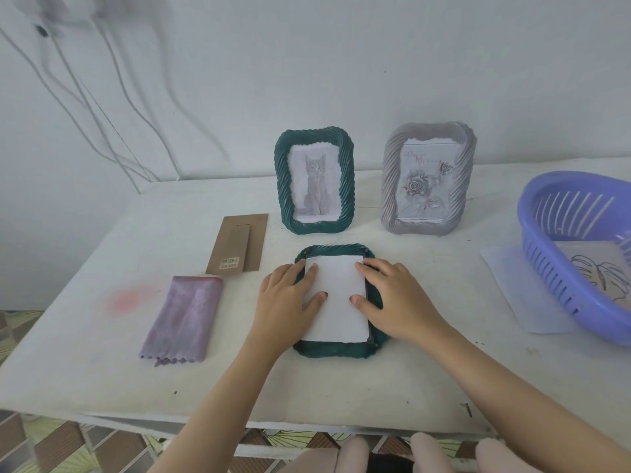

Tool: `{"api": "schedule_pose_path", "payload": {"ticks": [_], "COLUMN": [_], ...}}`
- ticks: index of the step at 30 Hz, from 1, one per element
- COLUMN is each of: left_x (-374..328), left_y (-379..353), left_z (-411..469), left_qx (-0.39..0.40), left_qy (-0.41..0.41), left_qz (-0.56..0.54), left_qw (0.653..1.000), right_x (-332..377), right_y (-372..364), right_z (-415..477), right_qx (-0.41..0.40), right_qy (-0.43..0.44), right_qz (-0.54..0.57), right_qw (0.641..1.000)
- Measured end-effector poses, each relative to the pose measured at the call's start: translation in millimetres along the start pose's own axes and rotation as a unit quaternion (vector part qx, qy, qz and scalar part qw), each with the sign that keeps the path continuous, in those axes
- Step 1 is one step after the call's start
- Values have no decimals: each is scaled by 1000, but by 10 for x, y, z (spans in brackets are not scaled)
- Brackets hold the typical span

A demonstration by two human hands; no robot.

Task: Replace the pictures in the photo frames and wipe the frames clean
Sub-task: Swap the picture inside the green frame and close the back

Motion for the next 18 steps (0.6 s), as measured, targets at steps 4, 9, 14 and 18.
{"api": "schedule_pose_path", "payload": {"ticks": [4,9,14,18], "left_x": [-27,-36,14,30], "left_y": [-20,-43,-2,-12], "left_z": [-15,-59,-91,-85], "left_qx": [4,-19,-31,-23], "left_qy": [14,24,25,13], "left_qz": [-34,-102,-189,-164], "left_qw": [999,994,981,986], "right_x": [-10,-28,-56,-81], "right_y": [-6,-15,-23,-51], "right_z": [-12,-21,-38,-69], "right_qx": [-9,-12,-18,-31], "right_qy": [-2,-10,-17,-19], "right_qz": [6,27,50,37], "right_qw": [1000,1000,998,999]}}
Point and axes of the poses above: each hand's wrist, its own z-axis towards the middle knuckle, its own y-axis out of the back of the hand, x = y × z, the point moved 2 cm from there along z, towards the middle knuckle, and after that the axes turned 3 degrees about -z, right-handed, at the moved point
